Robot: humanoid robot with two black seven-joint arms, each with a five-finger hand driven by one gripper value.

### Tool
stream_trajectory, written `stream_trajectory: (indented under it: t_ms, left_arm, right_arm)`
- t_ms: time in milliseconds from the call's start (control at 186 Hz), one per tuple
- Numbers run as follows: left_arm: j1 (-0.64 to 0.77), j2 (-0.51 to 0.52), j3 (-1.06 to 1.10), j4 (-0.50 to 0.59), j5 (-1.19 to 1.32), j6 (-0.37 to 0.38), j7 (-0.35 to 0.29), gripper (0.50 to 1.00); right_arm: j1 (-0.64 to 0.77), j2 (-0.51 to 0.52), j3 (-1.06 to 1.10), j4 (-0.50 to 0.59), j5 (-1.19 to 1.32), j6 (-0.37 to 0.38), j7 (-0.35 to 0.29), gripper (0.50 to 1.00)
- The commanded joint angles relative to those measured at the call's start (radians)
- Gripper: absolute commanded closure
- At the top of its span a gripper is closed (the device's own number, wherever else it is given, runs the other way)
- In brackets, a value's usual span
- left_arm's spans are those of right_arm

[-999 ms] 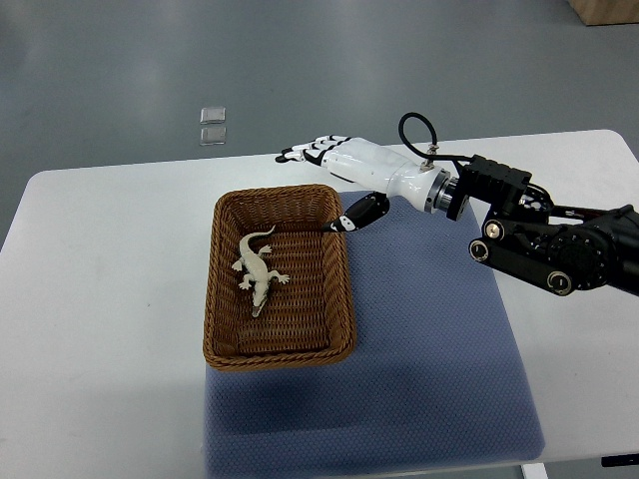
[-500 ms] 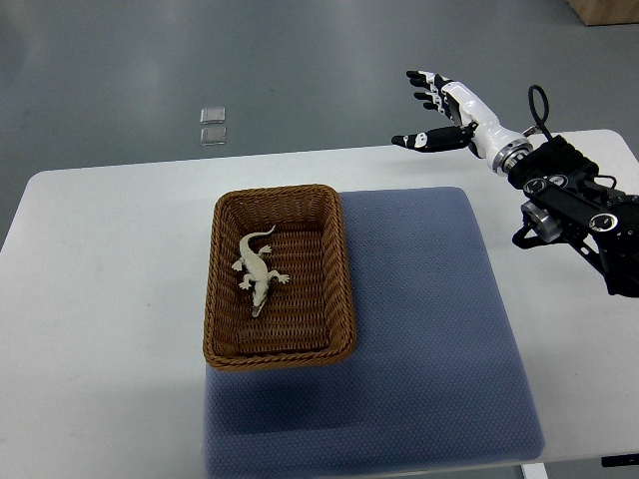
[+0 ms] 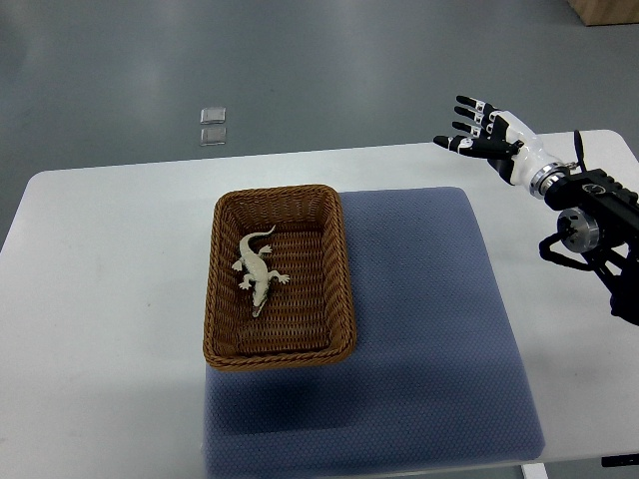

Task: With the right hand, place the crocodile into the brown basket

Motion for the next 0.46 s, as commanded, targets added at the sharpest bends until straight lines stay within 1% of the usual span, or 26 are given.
stream_trajectory:
  t_ms: [0,48,118,145,269,457]
  left_arm:
    - [0.0,0.0,0.0,0.0,0.0,0.0,0.0,0.5]
    - [0.0,0.0,0.0,0.0,0.0,0.0,0.0,0.5]
    - [0.0,0.0,0.0,0.0,0.0,0.0,0.0,0.5]
    - [0.0,0.0,0.0,0.0,0.0,0.0,0.0,0.5]
    - [0.0,0.0,0.0,0.0,0.0,0.0,0.0,0.5]
    - [0.0,0.0,0.0,0.0,0.0,0.0,0.0,0.5]
  right_arm:
    - [-0.049,0.019,0.112,0.002,-0.08,0.028,-0.005,0.593]
    - [-0.07,0.053,0.159,0.002,-0.111,0.028,-0.005,0.593]
    - [-0.092,0.076,0.204,0.002,-0.135,0.023,-0.003,0.591]
    - [-0.103,0.085,0.228,0.002,-0.14,0.019,-0.003,0.579]
    - [-0.12,0.114,0.299,0.001,-0.137,0.012,0.0,0.574]
    - [-0.127,0.136,0.333,0.001,-0.128,0.014,0.008,0.572]
